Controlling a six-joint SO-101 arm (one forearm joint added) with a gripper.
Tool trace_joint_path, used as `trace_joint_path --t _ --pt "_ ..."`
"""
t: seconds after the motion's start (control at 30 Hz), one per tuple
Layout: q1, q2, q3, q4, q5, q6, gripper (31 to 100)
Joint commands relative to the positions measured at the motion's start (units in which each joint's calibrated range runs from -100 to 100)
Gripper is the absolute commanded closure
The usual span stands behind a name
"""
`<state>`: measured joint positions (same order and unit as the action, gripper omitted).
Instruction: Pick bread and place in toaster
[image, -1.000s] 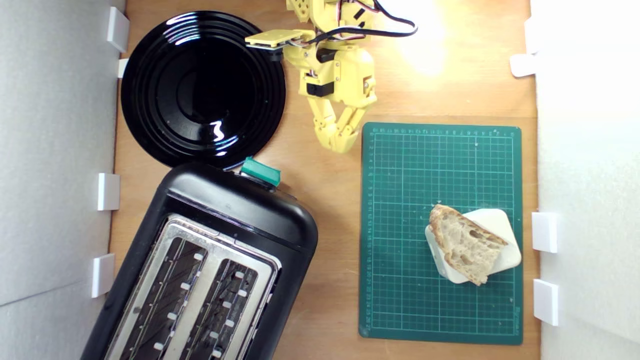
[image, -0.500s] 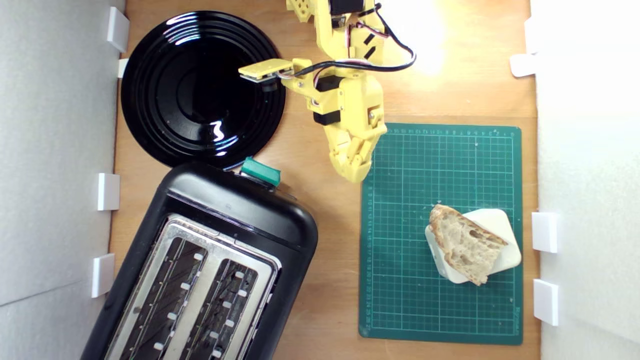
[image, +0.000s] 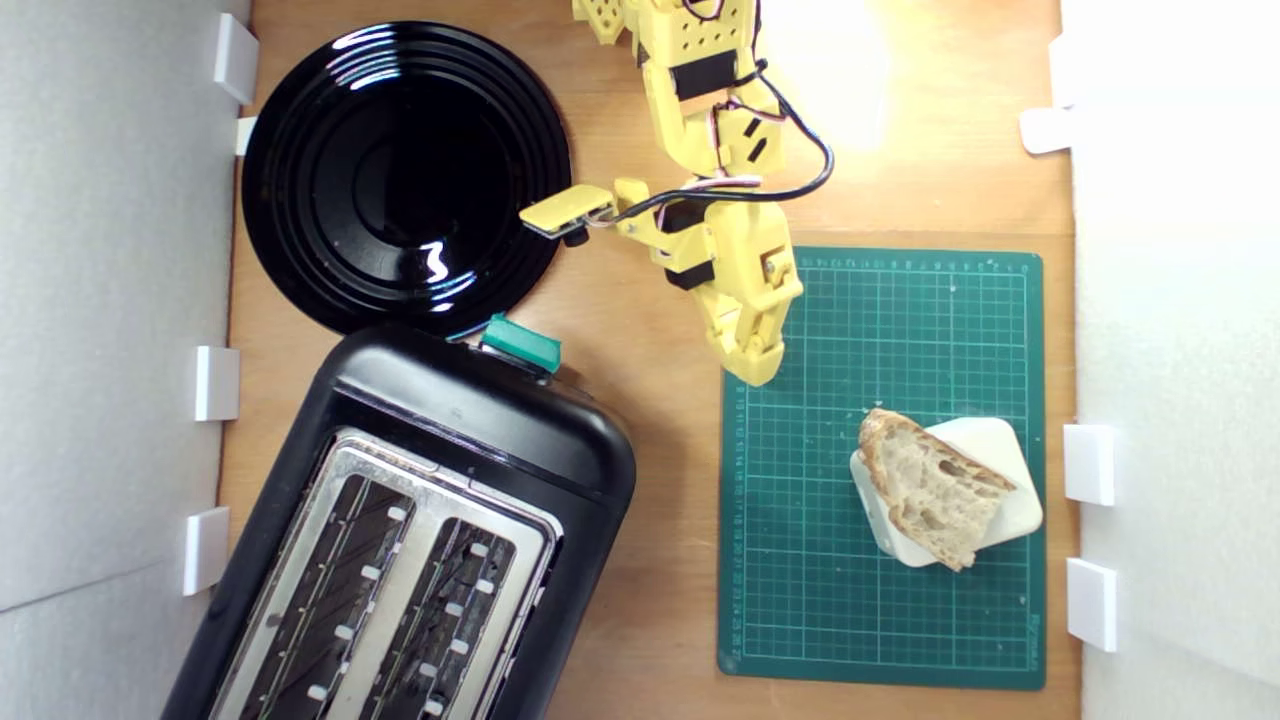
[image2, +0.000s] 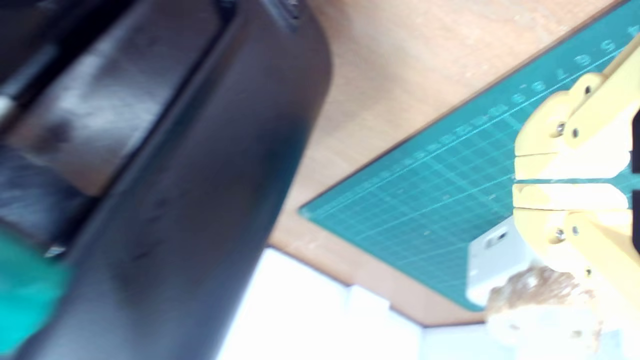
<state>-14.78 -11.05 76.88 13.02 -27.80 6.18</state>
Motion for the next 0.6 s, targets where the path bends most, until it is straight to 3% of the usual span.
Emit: trace_joint_path --t 0.0,0.07,0.17,0.2,0.33,0.5,0.57 --pt "-1.01 4.47 -2.85 0.04 -7.27 -0.09 96.6" --pt "-1.01 6.55 -2.94 0.76 -9.58 -0.09 95.4" --pt "-0.93 9.05 -2.94 6.48 -11.20 -0.09 90.7" --pt "-0.69 10.05 -2.94 9.83 -12.14 -0.09 86.5" --pt "-0.77 11.79 -2.94 15.00 -15.55 -0.09 80.1" --pt "-0.77 12.38 -3.12 14.73 -16.49 -0.14 74.6" --pt "-0.93 12.38 -3.21 14.73 -16.49 -0.14 69.0"
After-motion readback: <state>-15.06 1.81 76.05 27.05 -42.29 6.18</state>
